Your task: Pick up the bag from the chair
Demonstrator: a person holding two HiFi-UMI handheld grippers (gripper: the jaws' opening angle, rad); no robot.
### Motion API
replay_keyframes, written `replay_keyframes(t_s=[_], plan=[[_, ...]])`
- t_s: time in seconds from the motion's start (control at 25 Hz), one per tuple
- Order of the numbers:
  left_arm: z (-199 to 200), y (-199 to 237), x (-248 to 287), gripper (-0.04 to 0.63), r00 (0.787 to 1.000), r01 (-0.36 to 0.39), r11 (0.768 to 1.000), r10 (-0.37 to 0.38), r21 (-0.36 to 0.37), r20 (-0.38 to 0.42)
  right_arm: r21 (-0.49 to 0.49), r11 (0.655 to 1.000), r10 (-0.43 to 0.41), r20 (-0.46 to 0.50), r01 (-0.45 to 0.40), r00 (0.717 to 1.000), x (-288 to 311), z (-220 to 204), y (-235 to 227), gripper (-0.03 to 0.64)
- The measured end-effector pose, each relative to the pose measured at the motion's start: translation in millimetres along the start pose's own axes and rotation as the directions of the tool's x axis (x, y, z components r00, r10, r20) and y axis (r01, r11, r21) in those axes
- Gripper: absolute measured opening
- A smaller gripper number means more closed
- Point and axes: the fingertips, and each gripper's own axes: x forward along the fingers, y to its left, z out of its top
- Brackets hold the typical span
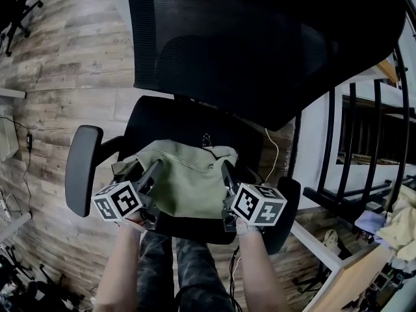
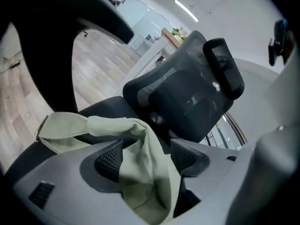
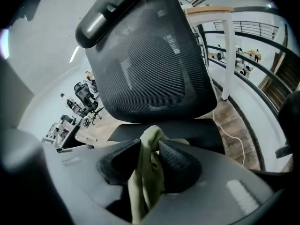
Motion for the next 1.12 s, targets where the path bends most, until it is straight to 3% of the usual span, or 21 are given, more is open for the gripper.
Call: replay_keyframes(t_s=[0.28, 0.32, 0.56, 0.72, 1.12], plan=[[3.3, -0.5, 4.8, 0.294, 0.995, 0.098, 0.989, -0.099, -0.107, -0.01, -0.1, 0.991, 0.087, 0.025, -0.084, 0.996, -21.1, -11.6, 23.0, 0.126], [3.8, -1.4, 5.0, 0.263, 0.995, 0.101, 0.989, -0.103, -0.107, -0.006, -0.105, 0.99, 0.1, 0.028, -0.097, 0.995, -24.7, -13.8, 25.7, 0.124], [3.5, -9.7, -3.6, 0.053, 0.993, 0.117, 0.991, -0.116, -0.072, 0.024, -0.083, 0.985, 0.157, 0.05, -0.153, 0.986, -40.6, -25.8, 38.4, 0.121], [0.2, -15.2, -10.3, 0.027, 0.99, 0.137, 0.989, -0.135, -0.057, 0.043, -0.084, 0.983, 0.168, 0.072, -0.162, 0.983, -50.3, -31.7, 42.6, 0.112], [-5.3, -54.5, -34.4, 0.018, 0.971, 0.239, 0.966, -0.24, 0.103, -0.002, -0.047, 0.977, 0.214, 0.147, -0.209, 0.966, -81.0, -30.9, 56.9, 0.104]])
